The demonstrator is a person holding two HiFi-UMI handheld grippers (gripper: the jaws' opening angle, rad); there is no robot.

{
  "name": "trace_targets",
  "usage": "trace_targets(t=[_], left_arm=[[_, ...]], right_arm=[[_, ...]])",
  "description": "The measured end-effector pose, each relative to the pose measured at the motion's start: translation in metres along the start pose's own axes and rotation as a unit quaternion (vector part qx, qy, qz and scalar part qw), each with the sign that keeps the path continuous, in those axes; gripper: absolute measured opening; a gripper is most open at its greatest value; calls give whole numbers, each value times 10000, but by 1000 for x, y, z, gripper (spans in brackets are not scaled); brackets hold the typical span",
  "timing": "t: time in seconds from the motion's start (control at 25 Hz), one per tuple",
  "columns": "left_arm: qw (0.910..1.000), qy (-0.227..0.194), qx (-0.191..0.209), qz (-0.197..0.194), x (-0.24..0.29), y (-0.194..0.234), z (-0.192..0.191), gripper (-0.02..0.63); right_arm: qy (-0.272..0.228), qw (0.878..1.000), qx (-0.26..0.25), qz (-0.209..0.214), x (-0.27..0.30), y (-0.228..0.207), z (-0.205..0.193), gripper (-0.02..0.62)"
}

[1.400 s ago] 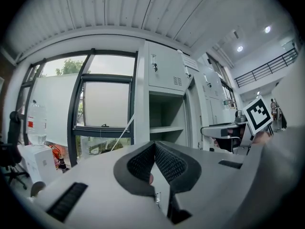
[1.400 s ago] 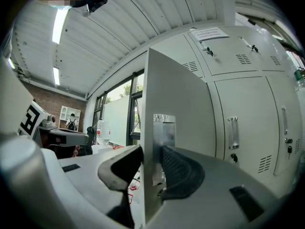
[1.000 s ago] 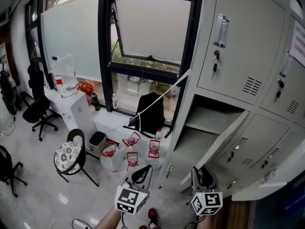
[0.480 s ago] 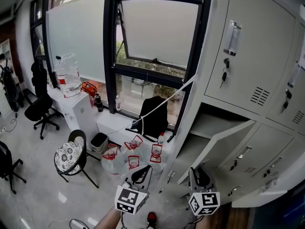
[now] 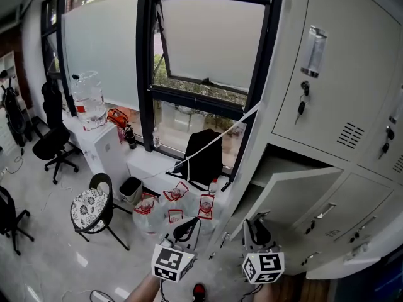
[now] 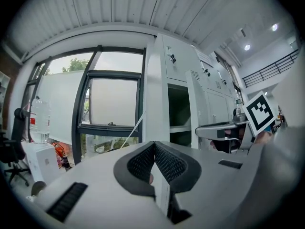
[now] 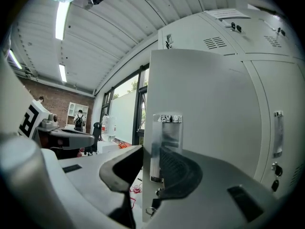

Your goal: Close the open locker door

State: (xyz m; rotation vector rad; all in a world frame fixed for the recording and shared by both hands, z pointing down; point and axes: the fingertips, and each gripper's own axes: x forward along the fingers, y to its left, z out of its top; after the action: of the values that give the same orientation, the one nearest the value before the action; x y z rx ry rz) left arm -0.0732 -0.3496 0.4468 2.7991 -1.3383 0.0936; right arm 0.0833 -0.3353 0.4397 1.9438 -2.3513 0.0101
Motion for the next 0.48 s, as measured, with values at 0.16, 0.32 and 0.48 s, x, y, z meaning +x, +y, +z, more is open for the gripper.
trace_targets(t=[0.16,0.32,0.48], left_arm=[[10000,20,-14,58,10,9,-1,21],[9999,37,-39,124,18,21,-2,21],[9998,57,-73,178,26,32,-3,21]], right_arm=[[17,10000,-15,12,16,-3,1,112],[54,10000,-8,-43,31,-7,1,106],[83,9998,-40,-163,44,-12,2,105]])
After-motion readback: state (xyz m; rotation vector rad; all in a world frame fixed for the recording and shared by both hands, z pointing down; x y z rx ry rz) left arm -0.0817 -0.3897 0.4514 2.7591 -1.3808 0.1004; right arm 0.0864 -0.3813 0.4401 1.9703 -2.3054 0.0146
